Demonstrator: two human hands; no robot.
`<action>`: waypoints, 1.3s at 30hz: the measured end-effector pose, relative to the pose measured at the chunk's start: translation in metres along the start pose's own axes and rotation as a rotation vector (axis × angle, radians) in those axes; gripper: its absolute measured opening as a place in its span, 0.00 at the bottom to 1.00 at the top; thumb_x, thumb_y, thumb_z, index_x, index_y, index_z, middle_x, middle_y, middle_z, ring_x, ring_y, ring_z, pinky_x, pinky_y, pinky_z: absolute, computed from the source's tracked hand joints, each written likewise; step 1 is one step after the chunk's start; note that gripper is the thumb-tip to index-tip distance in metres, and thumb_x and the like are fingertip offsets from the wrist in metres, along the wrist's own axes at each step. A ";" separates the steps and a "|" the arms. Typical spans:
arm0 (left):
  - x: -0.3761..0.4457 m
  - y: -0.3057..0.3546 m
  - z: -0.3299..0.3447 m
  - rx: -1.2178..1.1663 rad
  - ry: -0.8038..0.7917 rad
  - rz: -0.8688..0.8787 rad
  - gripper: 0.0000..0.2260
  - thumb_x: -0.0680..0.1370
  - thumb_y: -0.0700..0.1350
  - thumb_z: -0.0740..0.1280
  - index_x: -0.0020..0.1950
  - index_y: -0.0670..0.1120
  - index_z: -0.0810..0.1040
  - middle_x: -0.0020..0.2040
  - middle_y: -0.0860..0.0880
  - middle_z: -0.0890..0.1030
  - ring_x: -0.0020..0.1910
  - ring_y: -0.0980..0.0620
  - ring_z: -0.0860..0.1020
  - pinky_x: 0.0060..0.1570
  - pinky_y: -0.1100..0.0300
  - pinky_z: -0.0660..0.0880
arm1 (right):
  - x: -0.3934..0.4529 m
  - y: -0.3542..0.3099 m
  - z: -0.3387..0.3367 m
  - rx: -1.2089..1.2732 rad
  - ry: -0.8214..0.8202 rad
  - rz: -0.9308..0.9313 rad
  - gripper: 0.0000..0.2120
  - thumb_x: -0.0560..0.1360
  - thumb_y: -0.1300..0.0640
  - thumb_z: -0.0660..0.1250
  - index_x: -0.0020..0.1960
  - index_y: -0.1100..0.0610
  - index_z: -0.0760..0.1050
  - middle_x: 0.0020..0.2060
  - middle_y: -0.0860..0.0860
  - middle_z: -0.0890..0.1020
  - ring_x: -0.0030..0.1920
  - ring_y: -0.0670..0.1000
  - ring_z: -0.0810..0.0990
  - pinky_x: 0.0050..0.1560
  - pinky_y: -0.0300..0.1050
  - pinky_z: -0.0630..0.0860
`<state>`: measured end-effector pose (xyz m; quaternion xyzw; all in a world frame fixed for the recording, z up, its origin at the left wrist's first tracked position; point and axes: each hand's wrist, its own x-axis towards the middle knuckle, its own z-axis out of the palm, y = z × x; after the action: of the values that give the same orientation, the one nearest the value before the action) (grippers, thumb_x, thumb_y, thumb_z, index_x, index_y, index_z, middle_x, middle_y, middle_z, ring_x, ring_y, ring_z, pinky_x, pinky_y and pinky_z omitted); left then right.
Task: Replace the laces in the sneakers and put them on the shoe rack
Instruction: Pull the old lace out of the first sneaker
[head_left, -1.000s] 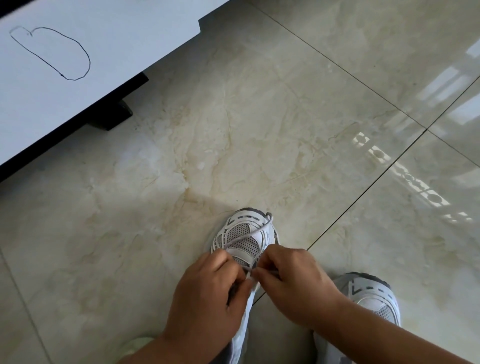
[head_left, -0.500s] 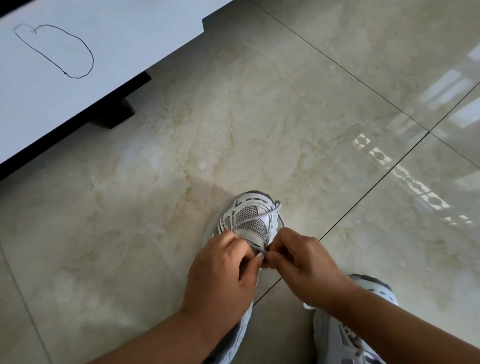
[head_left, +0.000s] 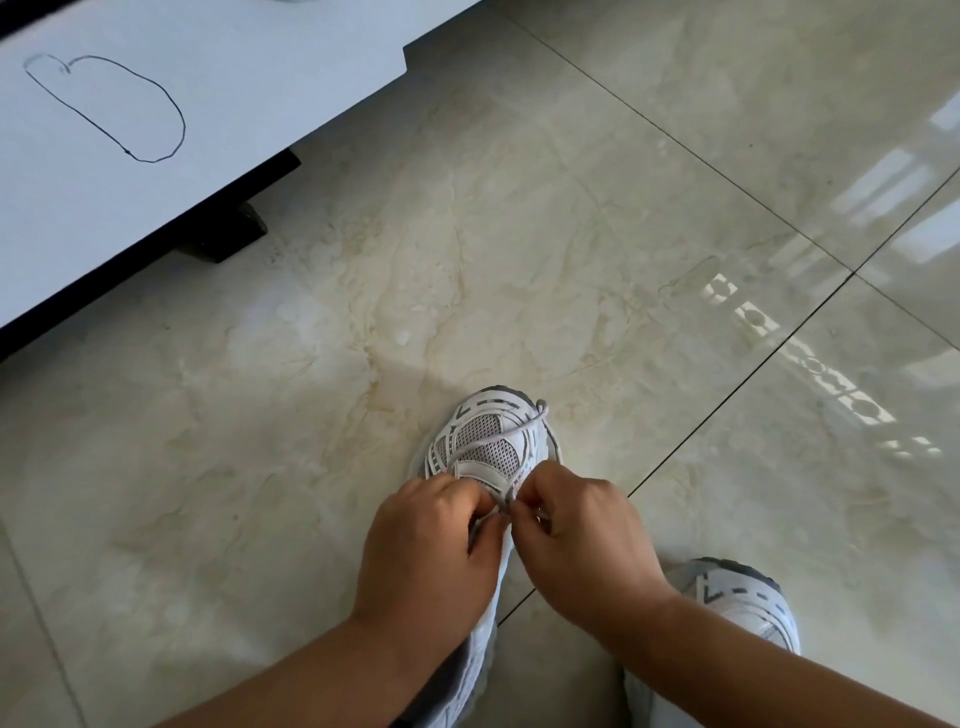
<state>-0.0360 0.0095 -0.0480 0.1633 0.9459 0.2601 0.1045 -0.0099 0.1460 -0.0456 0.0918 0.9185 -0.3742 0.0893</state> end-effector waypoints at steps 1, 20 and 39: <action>0.000 0.000 0.000 0.002 0.002 -0.014 0.06 0.68 0.50 0.67 0.31 0.52 0.74 0.28 0.58 0.71 0.29 0.57 0.68 0.28 0.70 0.59 | -0.002 0.000 0.002 0.018 0.017 -0.005 0.09 0.73 0.52 0.61 0.38 0.57 0.72 0.27 0.51 0.74 0.30 0.56 0.73 0.30 0.47 0.65; 0.026 -0.037 -0.012 -0.187 0.041 -0.220 0.05 0.72 0.43 0.71 0.37 0.48 0.77 0.38 0.53 0.76 0.35 0.59 0.74 0.34 0.74 0.67 | -0.003 -0.001 -0.001 -0.201 -0.072 -0.381 0.10 0.68 0.52 0.59 0.47 0.45 0.75 0.34 0.45 0.74 0.35 0.49 0.74 0.36 0.43 0.69; 0.019 -0.055 -0.020 -0.158 -0.121 0.282 0.13 0.76 0.47 0.61 0.54 0.45 0.81 0.50 0.53 0.80 0.46 0.59 0.78 0.47 0.67 0.74 | -0.011 0.009 0.002 -0.242 -0.049 -0.399 0.04 0.62 0.53 0.62 0.33 0.52 0.68 0.29 0.46 0.72 0.31 0.52 0.73 0.33 0.45 0.70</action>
<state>-0.0734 -0.0377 -0.0626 0.3011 0.8821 0.3355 0.1364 0.0028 0.1496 -0.0500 -0.1122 0.9541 -0.2739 0.0459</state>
